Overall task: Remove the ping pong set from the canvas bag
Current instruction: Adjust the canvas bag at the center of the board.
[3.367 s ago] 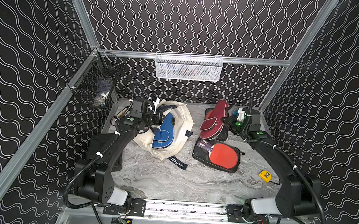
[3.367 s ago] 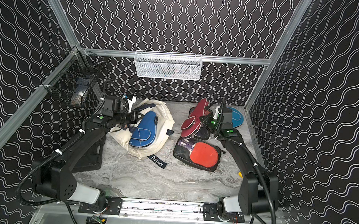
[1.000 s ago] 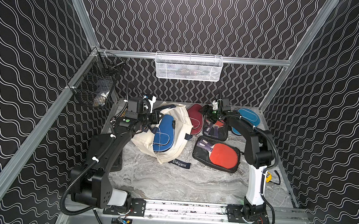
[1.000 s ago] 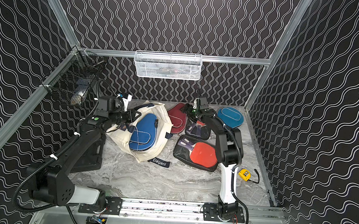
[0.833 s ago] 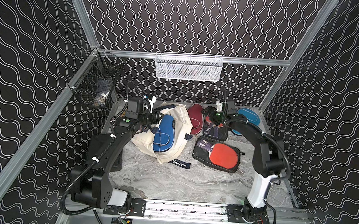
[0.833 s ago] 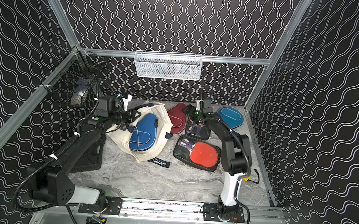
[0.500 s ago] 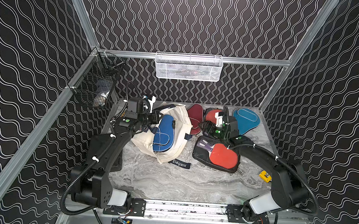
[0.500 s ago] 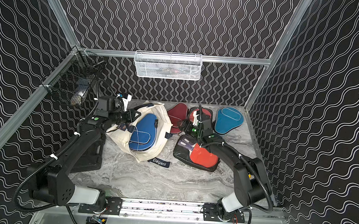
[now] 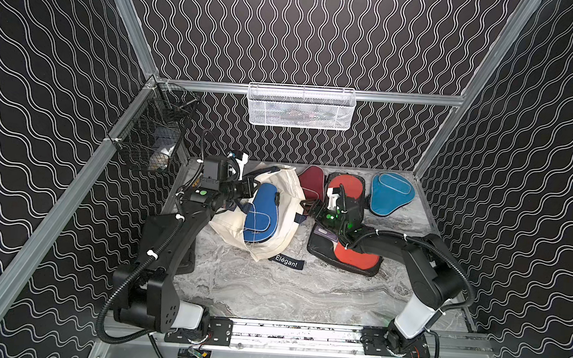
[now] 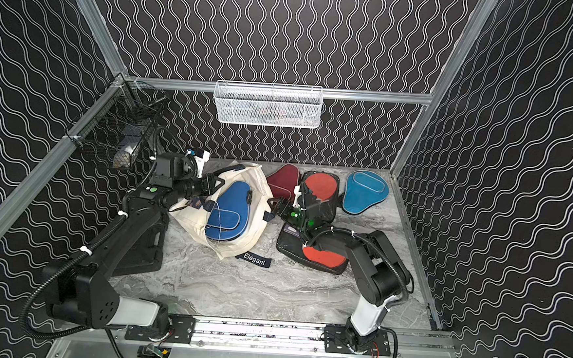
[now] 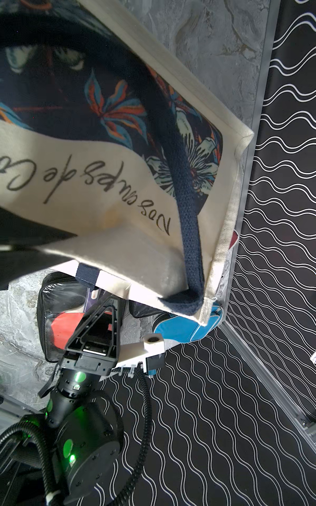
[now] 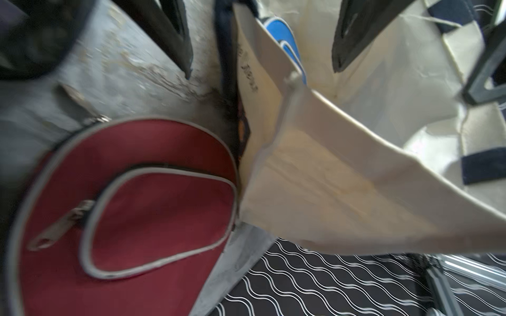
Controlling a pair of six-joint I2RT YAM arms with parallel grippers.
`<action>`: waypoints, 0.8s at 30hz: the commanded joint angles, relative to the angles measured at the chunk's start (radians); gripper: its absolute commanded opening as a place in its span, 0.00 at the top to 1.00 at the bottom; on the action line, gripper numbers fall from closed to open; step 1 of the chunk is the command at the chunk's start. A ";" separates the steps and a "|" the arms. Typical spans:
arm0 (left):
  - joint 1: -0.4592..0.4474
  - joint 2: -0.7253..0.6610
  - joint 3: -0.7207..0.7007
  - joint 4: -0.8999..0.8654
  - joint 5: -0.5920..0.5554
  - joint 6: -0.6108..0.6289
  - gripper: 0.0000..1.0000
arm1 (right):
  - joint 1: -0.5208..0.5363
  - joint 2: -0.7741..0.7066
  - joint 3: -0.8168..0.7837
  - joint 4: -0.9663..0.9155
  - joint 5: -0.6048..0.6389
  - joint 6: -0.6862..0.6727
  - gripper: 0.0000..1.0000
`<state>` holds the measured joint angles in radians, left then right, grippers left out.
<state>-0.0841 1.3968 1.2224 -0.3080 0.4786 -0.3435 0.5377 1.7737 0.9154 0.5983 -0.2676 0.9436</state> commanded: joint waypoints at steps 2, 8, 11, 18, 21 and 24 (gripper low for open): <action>0.001 0.004 -0.003 0.052 0.015 -0.007 1.00 | 0.010 0.056 0.070 0.085 0.037 0.050 0.22; 0.001 0.004 -0.004 0.055 0.018 -0.008 1.00 | 0.021 0.147 0.189 0.026 0.063 0.032 0.41; 0.001 0.002 -0.004 0.054 0.018 -0.008 1.00 | 0.021 0.169 0.212 0.022 0.080 0.026 0.69; 0.001 0.002 0.000 0.049 0.014 -0.005 1.00 | 0.021 0.121 0.294 -0.069 0.097 -0.031 1.00; 0.001 -0.002 0.004 0.045 0.011 -0.005 1.00 | 0.022 0.086 0.312 -0.107 0.090 -0.038 1.00; -0.005 -0.008 0.016 0.027 -0.005 0.004 1.00 | 0.025 0.049 0.323 -0.153 0.085 -0.030 1.00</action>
<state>-0.0853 1.3968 1.2247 -0.3080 0.4828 -0.3439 0.5583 1.8553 1.2201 0.4389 -0.1932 0.9173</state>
